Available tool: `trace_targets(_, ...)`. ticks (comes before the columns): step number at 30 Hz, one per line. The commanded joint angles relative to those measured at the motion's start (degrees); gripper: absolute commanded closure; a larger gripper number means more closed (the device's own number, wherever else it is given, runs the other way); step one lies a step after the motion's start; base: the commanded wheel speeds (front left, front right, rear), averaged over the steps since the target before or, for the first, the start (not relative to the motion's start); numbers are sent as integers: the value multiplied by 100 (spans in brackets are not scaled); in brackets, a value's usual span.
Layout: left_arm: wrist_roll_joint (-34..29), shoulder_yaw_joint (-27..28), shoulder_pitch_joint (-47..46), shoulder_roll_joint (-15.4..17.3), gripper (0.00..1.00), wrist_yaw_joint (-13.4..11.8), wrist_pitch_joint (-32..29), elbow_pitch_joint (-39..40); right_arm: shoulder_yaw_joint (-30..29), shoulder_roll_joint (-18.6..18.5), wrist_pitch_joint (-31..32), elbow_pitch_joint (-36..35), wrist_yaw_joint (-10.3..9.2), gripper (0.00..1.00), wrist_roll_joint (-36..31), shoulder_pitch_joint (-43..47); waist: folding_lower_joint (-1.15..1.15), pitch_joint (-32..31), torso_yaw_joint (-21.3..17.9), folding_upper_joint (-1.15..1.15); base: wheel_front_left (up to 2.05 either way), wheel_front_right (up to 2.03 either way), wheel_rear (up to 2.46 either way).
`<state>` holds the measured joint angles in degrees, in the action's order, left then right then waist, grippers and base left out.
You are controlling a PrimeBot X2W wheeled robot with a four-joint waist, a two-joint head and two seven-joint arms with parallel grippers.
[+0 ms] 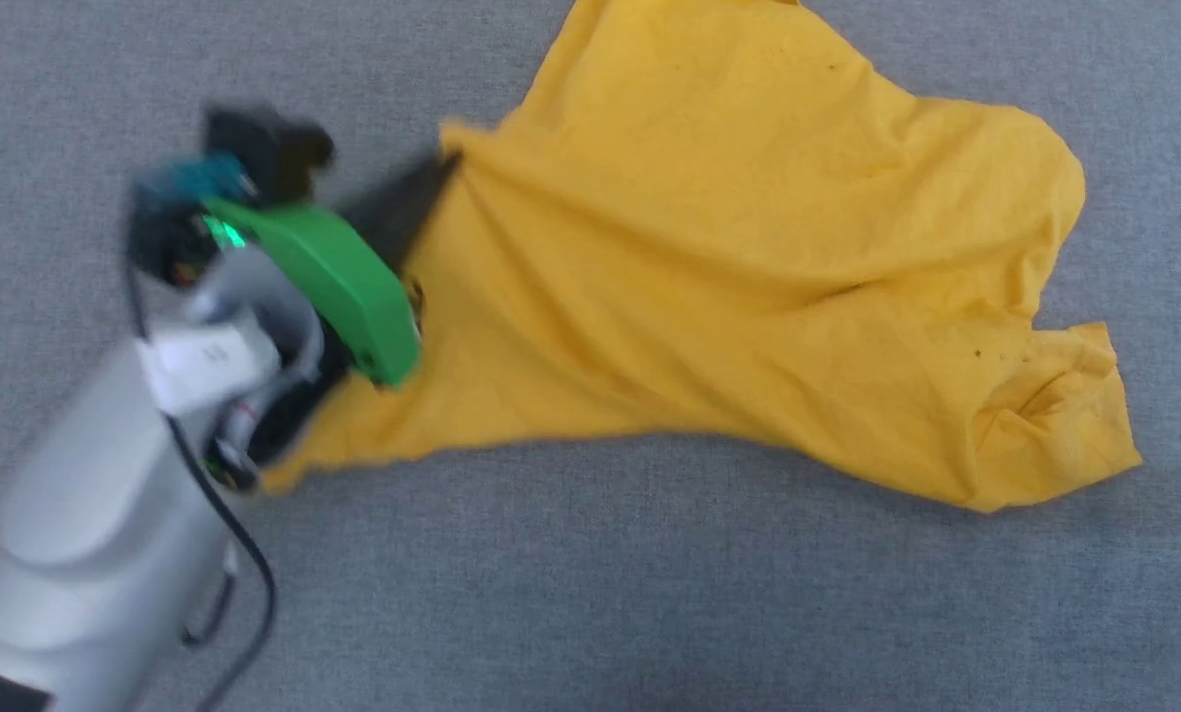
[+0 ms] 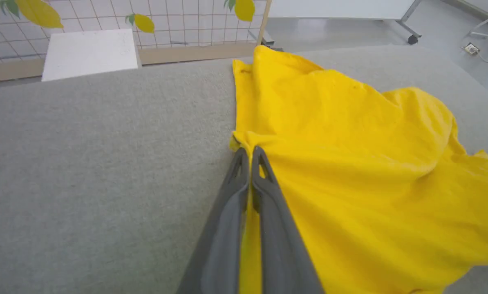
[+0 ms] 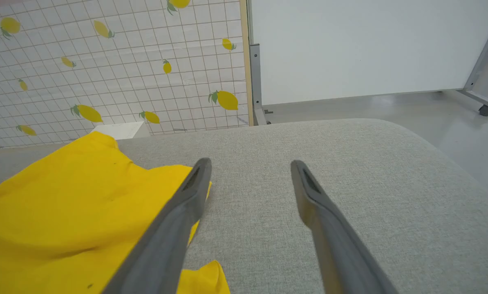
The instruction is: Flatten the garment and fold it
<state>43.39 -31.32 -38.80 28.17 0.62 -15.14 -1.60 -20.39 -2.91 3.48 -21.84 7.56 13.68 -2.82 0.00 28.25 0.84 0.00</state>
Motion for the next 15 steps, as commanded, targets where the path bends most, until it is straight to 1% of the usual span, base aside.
trace_targets(1,21,140,-360,121,100,-46,-50,83,3,3,-35,-9,-8,0,24,-99,0,95,-20,0,0,0,0)
trace_targets(5,217,426,-978,163,100,-106,-328,70,33,3,-37,-43,-8,0,37,-172,0,364,-72,0,0,0,0)
trace_targets(9,368,591,-1458,117,100,-111,-471,-380,131,3,-71,-21,-8,0,50,-305,0,674,-161,0,0,0,0)
trace_targets(12,147,581,-1706,161,67,-104,-317,-926,216,3,-140,41,-8,0,63,-414,0,840,-243,0,0,0,0)
trace_targets(13,87,575,-1751,153,62,-105,-238,-1083,238,3,-162,63,-8,0,64,-440,0,872,-265,0,0,0,0)
trace_targets(14,17,579,-1797,127,4,-114,-102,-1264,262,3,-188,94,-8,0,65,-469,0,898,-288,0,0,0,0)
trace_targets(15,-72,586,-1833,103,0,-129,78,-1425,281,3,-213,125,-8,0,65,-493,0,912,-305,0,0,0,0)
